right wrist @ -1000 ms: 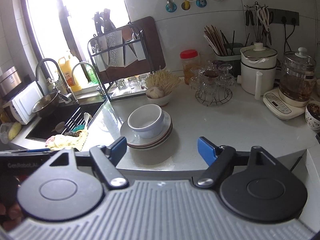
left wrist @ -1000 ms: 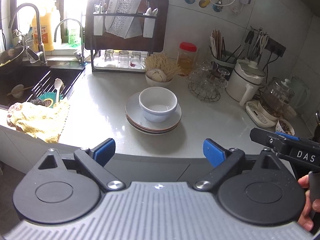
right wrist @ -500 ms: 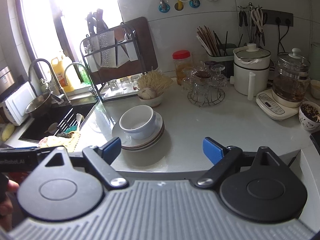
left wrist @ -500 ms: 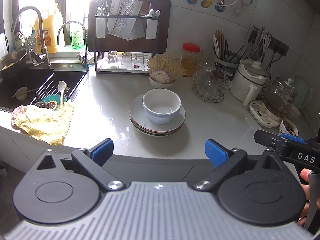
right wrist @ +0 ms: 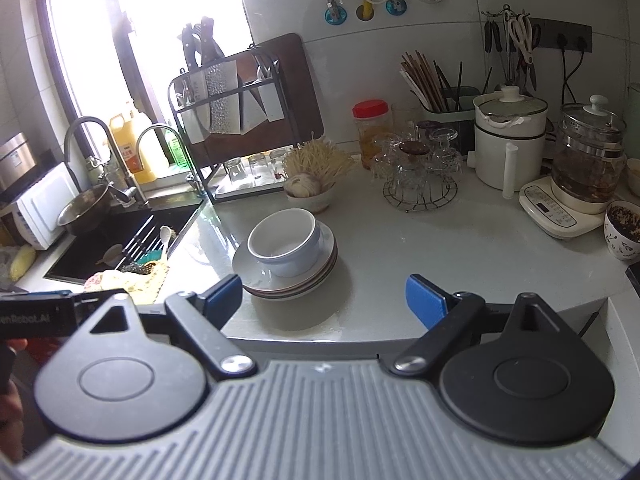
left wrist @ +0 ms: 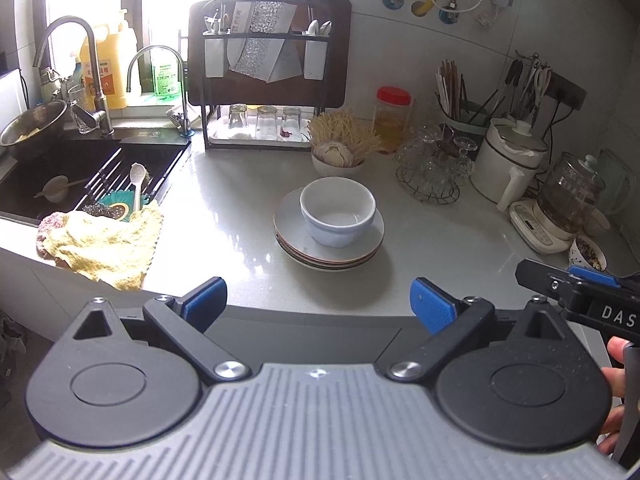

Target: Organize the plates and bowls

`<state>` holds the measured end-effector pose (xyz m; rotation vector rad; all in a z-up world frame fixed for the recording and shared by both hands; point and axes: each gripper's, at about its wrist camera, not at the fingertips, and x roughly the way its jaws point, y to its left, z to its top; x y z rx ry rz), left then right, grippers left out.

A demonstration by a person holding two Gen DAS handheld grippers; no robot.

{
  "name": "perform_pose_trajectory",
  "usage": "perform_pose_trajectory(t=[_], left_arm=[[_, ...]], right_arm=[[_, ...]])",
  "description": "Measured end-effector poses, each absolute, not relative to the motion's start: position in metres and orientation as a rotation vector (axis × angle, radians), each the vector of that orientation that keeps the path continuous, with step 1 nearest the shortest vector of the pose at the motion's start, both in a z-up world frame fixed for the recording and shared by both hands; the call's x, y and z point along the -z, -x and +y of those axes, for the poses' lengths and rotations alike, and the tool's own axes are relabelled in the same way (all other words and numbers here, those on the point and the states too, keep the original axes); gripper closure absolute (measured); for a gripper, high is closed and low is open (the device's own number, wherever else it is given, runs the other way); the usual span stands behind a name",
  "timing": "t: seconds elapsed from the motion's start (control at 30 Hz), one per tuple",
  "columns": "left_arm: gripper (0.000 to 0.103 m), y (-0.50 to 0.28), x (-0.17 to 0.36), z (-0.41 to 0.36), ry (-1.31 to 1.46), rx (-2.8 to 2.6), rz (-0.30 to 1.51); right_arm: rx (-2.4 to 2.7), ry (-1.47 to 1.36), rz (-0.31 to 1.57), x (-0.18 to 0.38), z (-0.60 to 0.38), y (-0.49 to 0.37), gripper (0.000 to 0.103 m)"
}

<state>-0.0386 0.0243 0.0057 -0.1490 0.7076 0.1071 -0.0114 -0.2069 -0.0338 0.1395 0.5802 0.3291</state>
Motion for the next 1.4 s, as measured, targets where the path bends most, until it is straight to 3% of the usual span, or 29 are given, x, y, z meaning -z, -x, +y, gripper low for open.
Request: perform_pose_trajectory(t=[1.4], left_arm=[[0.002,0.047,0.001,0.01,0.174,-0.116,0.735]], right_arm=[[-0.348,-0.136,0.601,0.035,-0.207,0.019,0.013]])
